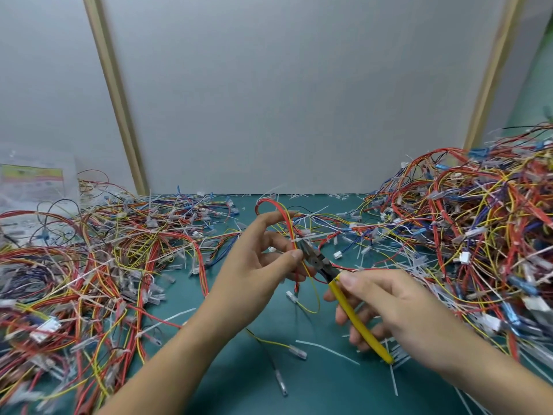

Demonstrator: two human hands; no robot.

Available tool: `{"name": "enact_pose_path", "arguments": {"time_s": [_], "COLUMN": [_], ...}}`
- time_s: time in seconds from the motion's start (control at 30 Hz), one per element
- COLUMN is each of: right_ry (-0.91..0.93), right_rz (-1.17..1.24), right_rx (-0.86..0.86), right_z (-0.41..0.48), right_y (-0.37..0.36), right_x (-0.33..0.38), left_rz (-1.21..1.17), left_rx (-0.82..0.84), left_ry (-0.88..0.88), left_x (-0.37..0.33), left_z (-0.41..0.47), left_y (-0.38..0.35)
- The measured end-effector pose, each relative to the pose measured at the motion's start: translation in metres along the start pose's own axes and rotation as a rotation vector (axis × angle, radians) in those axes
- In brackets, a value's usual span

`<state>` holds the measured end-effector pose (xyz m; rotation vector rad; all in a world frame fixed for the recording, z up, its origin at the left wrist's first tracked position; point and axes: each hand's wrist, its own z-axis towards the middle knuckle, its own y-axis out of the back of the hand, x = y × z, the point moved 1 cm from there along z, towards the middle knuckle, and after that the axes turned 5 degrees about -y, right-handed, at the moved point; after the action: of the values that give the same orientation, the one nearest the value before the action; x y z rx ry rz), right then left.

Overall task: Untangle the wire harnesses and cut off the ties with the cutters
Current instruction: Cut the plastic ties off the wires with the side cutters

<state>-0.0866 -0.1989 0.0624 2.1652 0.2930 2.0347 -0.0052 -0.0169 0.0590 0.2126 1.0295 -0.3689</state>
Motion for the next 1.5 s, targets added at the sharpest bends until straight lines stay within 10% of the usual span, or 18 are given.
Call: {"name": "enact_pose_path", "arguments": {"time_s": [1.5], "right_ry": [0.021], "right_rz": [-0.028], "right_rx": [-0.012], "right_z": [-0.0018], "right_y": [-0.0018], "right_x": [0.0], "left_rz": [0.003], "left_rx": [0.058], "left_ry": [-0.027], "left_x": [-0.0019], "left_z": [-0.0018], "left_y": [0.0013]}}
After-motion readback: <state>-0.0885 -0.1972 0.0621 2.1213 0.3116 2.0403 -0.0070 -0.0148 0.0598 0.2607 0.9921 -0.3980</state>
